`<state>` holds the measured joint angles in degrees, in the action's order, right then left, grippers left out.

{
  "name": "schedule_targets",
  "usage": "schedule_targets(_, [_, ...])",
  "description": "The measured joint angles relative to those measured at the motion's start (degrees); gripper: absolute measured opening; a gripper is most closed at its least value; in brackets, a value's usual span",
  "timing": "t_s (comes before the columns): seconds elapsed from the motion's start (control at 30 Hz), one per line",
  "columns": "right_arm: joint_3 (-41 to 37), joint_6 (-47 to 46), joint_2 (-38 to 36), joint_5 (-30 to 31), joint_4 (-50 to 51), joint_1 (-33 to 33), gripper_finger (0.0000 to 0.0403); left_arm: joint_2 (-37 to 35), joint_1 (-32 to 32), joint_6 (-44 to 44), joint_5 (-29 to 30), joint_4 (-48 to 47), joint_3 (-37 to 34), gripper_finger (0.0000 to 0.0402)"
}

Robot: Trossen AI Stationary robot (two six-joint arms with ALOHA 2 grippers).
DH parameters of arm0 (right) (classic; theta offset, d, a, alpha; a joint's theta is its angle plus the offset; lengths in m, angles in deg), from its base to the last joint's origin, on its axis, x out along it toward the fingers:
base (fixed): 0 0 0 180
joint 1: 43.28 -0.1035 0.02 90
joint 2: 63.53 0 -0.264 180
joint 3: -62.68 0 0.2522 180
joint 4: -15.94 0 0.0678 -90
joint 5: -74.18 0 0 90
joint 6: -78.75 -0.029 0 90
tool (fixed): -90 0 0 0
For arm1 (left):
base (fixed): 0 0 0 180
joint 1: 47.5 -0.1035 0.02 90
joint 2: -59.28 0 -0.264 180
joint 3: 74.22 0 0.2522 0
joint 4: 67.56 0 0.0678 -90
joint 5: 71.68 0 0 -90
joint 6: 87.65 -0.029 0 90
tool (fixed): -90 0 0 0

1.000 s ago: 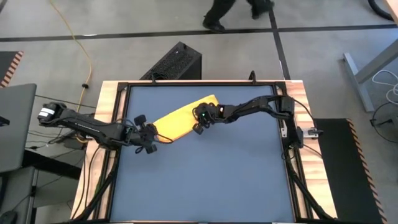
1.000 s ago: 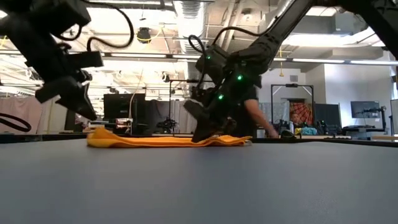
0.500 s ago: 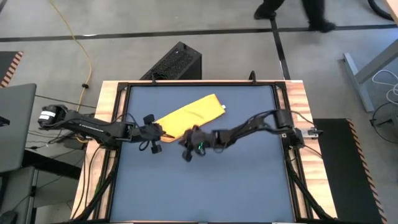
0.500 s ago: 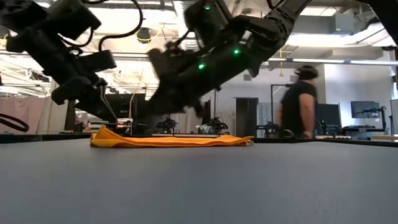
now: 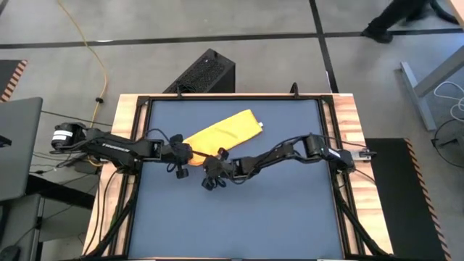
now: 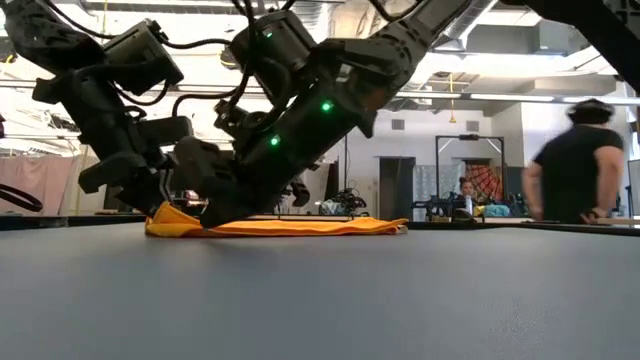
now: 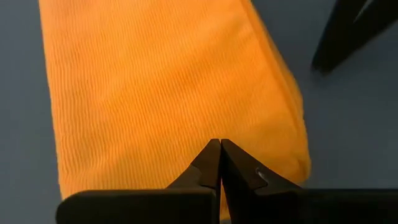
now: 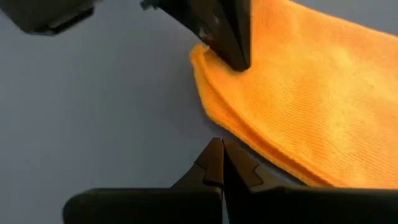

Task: Roll towel
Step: Fold the yellow microfiber cloth

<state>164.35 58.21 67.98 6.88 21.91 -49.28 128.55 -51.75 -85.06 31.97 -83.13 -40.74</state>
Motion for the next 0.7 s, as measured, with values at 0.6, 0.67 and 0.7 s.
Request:
schedule_targets(0.6, [1.0,-1.8,4.7,0.7,-4.5,0.9,0.0017,4.8,0.0,0.1,-2.4,5.4,0.2,0.0])
schedule_targets(0.67, [1.0,-1.4,4.8,1.5,-5.0,1.2,0.0017,4.8,0.0,0.1,-2.5,5.4,0.2,0.0])
schedule_targets(0.7, [1.0,-0.9,4.8,1.9,-5.4,1.4,0.0017,4.8,0.0,0.0,-2.5,5.4,0.2,0.0])
